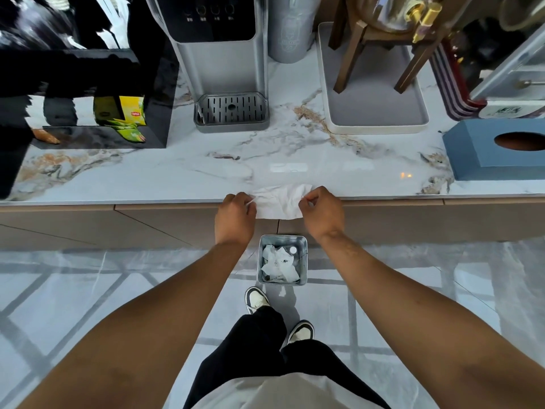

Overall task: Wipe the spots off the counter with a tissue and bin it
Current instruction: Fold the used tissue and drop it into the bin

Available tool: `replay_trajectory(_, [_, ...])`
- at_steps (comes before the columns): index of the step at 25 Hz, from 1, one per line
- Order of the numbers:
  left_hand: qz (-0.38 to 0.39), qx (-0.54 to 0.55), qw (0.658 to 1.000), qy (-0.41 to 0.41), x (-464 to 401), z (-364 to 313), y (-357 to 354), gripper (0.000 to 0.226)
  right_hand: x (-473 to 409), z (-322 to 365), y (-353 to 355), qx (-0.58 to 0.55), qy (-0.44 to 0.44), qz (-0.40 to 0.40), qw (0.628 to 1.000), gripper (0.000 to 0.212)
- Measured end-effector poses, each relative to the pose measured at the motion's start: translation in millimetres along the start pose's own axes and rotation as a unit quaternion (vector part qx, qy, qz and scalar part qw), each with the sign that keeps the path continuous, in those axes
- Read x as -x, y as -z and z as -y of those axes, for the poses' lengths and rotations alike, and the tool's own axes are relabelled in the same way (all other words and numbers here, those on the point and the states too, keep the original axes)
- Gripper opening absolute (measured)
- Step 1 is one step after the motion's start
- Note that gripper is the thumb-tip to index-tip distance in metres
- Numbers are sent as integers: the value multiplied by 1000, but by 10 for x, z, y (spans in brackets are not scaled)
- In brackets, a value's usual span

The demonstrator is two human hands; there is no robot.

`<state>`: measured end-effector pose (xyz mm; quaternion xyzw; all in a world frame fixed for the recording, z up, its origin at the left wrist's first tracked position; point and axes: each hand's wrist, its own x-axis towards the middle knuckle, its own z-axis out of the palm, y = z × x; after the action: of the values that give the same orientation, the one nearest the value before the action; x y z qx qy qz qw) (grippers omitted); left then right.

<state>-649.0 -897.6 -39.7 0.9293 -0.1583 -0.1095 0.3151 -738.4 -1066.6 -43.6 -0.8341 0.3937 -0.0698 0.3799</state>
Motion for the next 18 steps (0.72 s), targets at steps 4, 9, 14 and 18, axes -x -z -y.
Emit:
replay_trajectory(4, [22,59,995,82,286,39,-69,17,223,-294,39,-66,-19,61,996,8])
replay_trajectory(9, [16,138,973,185,558,132,-278,27,361,-715,-8,-134,-89,77,984,17])
replay_trajectory(14, [25,216,939,265,641,341,-641,43,400,-1166,-197,-216,-195,79,954,33])
replay_trajectory(18, [48,249,912,322,609,705,-1036,26,379,-1561,-460,-224,-249,118,935,18])
